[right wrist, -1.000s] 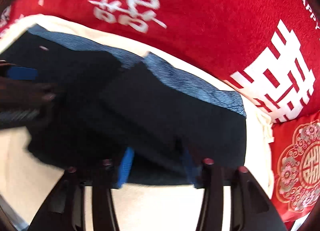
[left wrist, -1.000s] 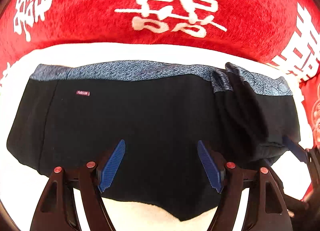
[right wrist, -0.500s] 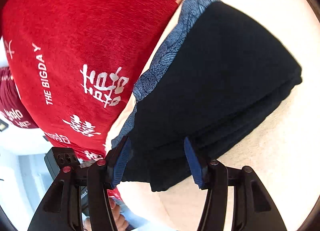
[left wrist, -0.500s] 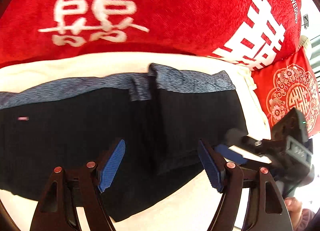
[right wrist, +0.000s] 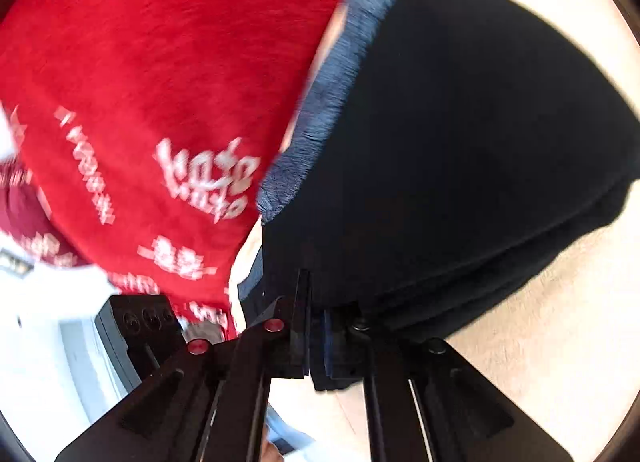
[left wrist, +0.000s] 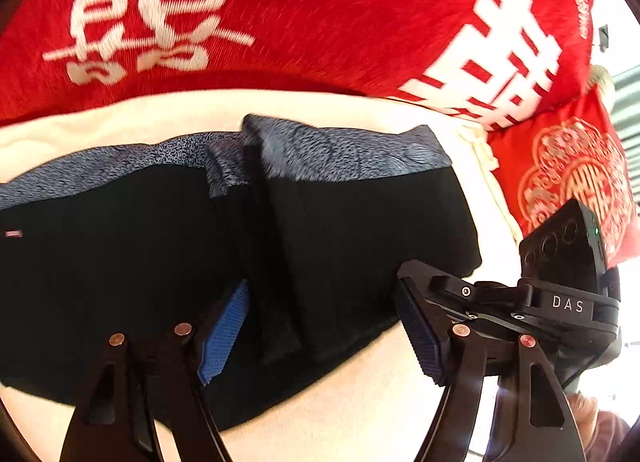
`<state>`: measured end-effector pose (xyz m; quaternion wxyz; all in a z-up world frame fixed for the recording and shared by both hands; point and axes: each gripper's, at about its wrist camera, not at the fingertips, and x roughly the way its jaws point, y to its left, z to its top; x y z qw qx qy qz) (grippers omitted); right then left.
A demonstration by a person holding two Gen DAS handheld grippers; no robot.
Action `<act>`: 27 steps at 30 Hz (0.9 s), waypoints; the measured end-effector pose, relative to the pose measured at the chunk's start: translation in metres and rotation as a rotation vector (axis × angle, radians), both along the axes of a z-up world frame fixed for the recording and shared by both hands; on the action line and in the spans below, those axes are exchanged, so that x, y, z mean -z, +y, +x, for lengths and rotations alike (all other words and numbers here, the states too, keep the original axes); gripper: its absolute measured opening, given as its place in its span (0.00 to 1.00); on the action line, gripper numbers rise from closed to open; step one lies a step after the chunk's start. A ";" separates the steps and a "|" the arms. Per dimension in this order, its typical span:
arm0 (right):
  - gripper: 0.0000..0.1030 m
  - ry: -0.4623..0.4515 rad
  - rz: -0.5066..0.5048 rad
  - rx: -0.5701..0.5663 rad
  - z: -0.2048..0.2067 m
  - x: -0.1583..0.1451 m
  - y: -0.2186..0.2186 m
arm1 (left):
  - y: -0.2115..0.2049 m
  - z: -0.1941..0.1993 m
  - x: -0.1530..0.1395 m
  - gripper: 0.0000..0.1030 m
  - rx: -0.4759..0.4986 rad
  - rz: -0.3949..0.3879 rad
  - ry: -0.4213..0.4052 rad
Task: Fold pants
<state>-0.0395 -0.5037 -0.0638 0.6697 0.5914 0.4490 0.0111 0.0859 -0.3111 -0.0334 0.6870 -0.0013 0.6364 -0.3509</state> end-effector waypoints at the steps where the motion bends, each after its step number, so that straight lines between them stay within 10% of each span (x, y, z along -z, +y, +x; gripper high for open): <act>1: 0.04 0.005 -0.013 -0.022 -0.003 -0.003 0.002 | 0.002 -0.005 -0.002 0.73 0.004 0.011 -0.012; 6: 0.04 0.105 -0.041 -0.072 0.001 0.027 0.013 | 0.013 -0.006 0.027 0.73 -0.034 0.183 -0.039; 10: 0.04 0.109 -0.090 -0.127 0.011 0.037 0.018 | 0.029 0.002 0.027 0.73 -0.116 0.178 -0.028; 20: 0.33 0.111 -0.291 -0.307 0.008 -0.023 0.013 | 0.026 0.007 -0.011 0.73 -0.133 0.215 -0.103; 27: 0.16 0.111 -0.576 -0.231 0.033 -0.063 -0.048 | -0.031 0.016 -0.020 0.74 -0.079 0.183 -0.159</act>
